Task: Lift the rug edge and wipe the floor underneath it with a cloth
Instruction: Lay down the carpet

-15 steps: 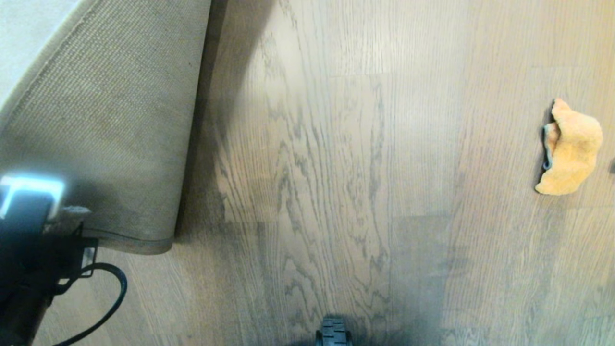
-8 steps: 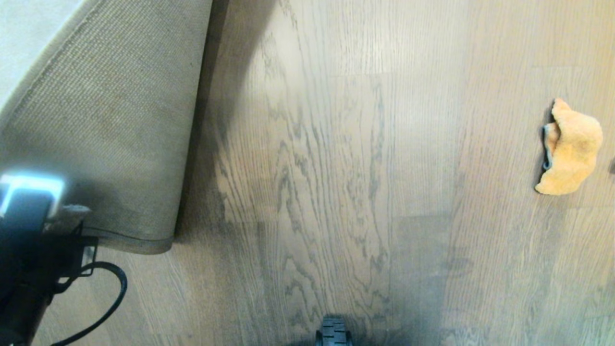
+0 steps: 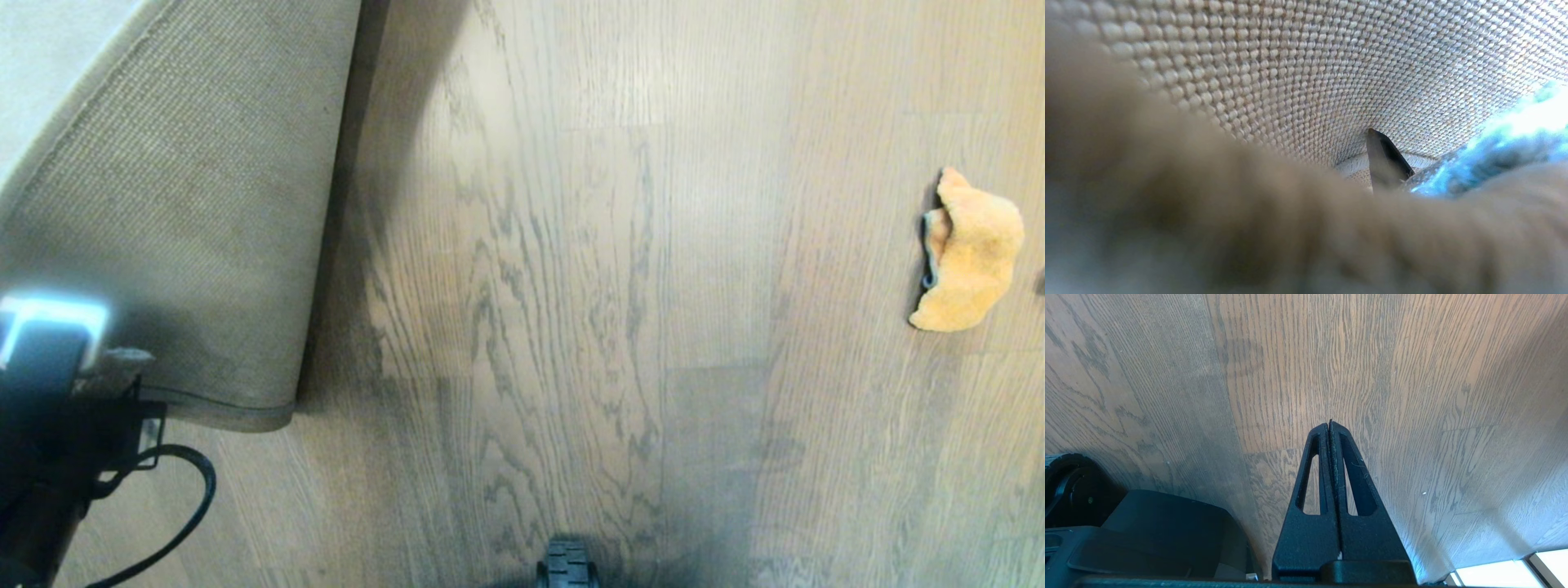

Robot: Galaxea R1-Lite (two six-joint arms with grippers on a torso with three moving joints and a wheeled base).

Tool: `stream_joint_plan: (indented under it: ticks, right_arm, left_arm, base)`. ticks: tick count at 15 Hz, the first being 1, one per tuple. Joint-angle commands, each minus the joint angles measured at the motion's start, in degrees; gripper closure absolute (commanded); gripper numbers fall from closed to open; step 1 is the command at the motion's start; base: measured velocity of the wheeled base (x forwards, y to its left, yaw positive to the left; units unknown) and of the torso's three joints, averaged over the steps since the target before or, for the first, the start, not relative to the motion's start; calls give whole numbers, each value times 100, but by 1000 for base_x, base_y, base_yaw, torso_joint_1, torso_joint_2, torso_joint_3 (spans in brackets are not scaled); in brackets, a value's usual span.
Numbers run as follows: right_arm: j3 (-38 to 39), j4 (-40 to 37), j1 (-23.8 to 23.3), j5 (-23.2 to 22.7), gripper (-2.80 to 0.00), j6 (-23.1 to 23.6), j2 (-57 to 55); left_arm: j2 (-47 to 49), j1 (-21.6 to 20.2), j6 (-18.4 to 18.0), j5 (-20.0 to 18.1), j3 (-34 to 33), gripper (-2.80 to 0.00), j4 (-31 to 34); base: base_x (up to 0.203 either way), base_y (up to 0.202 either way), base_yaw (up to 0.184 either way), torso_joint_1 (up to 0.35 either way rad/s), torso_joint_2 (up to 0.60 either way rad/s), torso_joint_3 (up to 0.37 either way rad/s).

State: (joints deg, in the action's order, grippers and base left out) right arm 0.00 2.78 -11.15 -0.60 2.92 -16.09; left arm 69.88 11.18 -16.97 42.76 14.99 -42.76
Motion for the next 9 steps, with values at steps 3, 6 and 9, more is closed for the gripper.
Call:
stream_joint_plan:
  ticks: [3,6,9]
  right_arm:
    - [0,3,103,-2,0,7,-26]
    - [0,4,1008,-2,0,7,85]
    - [0,9,1168,-8,0,7,799]
  left_arm:
    - [-7,-2,-8,31,3,0,-31]
    - [21,7,-8,31,3,0,-31]
    - [44,7,-8,31,-5,0,-31]
  base:
    - [0,0,0,0,0,0]
    - [0,0,0,0,0,0]
    - [0,0,0,0,0,0]
